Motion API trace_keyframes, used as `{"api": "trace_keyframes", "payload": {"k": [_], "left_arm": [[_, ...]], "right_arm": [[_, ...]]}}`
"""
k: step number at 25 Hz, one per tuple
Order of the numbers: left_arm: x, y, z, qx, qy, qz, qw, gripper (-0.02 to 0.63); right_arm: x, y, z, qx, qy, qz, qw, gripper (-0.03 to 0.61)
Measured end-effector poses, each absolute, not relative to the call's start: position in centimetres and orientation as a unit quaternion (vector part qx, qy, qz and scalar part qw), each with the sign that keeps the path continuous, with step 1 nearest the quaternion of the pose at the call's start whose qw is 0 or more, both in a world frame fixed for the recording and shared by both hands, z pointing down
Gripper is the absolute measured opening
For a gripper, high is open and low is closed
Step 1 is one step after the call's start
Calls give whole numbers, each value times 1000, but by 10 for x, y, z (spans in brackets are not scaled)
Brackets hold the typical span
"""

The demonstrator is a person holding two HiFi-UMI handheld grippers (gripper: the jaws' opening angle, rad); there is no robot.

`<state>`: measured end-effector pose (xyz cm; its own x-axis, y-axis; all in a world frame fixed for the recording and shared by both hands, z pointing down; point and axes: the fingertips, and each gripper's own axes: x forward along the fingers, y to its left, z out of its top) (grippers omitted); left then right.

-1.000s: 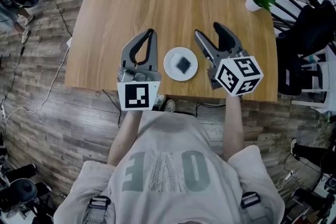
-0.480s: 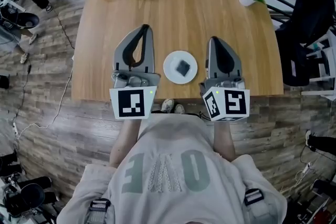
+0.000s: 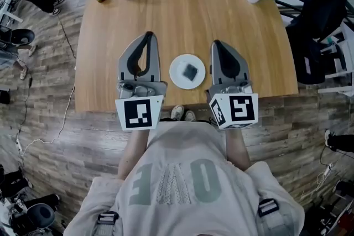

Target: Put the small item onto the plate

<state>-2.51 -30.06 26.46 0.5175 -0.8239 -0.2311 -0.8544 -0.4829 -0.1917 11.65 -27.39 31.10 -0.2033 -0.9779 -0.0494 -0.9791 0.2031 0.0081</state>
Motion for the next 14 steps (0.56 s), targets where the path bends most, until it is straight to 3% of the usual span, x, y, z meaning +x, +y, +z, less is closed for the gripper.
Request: {"api": "trace_keyframes", "payload": {"k": [14], "left_arm": [[-27,-305,266,-856,496,59,137,9]], "right_arm": [[116,-280,316,-617,787,10,8,15]]}}
